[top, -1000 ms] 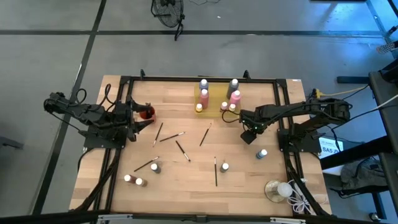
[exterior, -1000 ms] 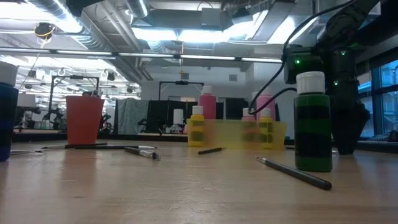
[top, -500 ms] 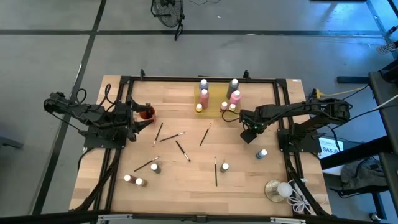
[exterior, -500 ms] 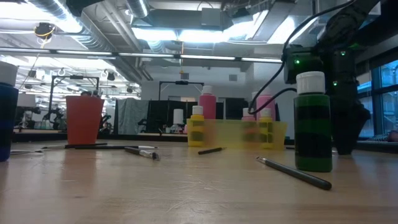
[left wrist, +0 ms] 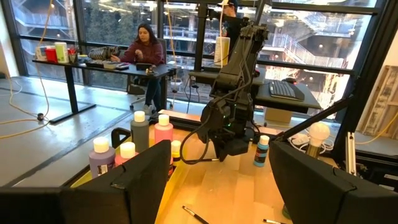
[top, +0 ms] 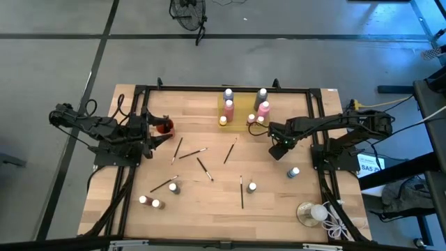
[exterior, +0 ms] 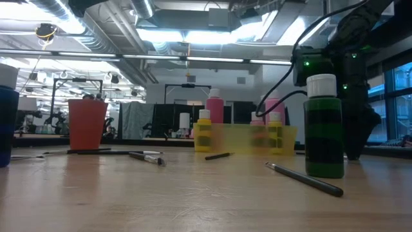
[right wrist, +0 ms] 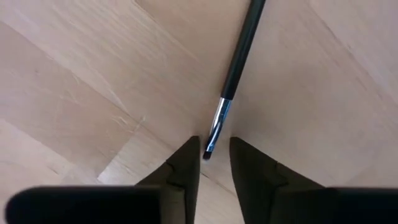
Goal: Pick & Place Paint Supplies
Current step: Put the silver paint brush into the orange cup
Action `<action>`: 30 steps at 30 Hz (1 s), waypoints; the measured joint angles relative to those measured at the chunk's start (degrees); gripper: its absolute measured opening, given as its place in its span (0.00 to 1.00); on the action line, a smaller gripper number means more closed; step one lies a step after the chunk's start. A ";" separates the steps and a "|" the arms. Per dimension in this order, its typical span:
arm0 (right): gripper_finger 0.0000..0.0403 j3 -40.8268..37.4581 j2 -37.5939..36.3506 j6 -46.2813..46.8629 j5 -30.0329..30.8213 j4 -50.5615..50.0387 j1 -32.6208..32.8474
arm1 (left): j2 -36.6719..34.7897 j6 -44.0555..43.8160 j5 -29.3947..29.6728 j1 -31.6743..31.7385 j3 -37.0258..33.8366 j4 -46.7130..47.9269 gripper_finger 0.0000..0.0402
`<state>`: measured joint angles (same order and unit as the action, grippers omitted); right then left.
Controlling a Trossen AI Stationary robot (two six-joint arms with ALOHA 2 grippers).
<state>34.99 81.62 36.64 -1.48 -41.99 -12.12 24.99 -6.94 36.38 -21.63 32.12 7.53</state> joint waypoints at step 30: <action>0.00 0.08 0.09 3.74 -0.84 -1.56 0.01 | 0.02 0.18 0.00 0.00 0.00 0.02 0.67</action>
<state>35.07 81.71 40.38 -2.31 -43.55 -12.11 25.02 -6.76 36.38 -21.63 32.12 7.55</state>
